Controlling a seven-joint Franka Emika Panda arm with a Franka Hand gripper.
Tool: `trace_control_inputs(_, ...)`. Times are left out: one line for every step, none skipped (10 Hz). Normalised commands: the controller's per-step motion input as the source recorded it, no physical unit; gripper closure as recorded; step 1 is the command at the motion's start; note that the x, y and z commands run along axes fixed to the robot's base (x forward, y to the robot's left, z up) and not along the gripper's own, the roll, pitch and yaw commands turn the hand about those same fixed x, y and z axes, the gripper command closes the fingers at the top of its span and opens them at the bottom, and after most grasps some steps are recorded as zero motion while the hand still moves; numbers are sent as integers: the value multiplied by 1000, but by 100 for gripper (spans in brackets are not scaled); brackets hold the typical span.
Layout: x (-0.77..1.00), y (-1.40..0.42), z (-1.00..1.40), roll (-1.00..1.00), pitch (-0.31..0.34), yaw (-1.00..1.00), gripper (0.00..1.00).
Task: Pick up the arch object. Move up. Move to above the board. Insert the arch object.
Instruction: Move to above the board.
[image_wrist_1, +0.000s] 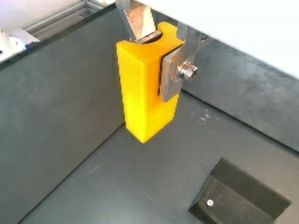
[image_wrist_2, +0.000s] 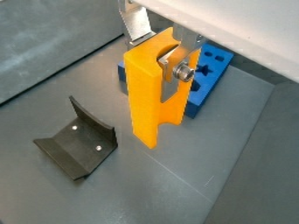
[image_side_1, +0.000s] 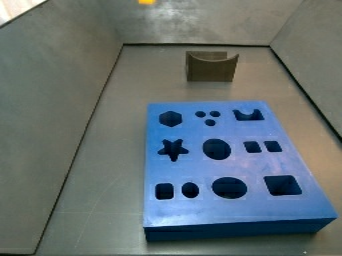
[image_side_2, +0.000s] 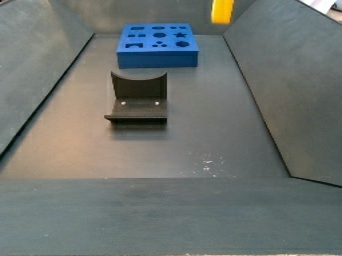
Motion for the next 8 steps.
trace_control_inputs(5, 91, 1000, -42, 84, -46, 100)
trace_control_inputs(5, 84, 1000, -37, 83, -49, 100)
trace_control_inputs(10, 71, 956, -28, 82, -51, 100)
trace_control_inputs(10, 56, 784, -22, 85, -51, 100)
trace_control_inputs(7, 47, 656, -19, 84, -51, 100)
trace_control_inputs(7, 39, 486, -15, 80, -49, 100)
trace_control_inputs(9, 36, 361, -11, 81, -48, 100)
trace_control_inputs(11, 34, 279, -9, 85, -47, 100)
